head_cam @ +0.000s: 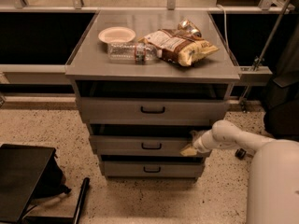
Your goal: Open middle drawer
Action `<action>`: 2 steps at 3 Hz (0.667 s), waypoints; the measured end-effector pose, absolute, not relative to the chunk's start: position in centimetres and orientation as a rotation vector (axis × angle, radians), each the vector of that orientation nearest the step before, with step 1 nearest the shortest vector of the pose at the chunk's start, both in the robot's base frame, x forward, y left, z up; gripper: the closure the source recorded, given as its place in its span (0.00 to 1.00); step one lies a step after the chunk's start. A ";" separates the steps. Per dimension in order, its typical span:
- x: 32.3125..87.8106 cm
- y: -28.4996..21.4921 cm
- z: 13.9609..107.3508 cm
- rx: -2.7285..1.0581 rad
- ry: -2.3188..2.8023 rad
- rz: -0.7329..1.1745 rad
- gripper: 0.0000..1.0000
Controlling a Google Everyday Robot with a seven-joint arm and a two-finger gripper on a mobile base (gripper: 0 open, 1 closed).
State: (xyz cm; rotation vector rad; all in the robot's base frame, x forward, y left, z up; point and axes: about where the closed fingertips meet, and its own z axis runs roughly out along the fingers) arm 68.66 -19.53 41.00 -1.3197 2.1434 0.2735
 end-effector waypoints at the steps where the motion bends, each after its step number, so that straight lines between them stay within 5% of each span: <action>1: 68.7 -19.5 41.0 -1.320 2.143 0.274 0.68; 2: 68.6 -19.6 41.0 -1.320 2.143 0.274 0.92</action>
Offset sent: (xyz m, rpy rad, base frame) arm 0.0000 0.0000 0.0000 0.0000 0.0000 0.0000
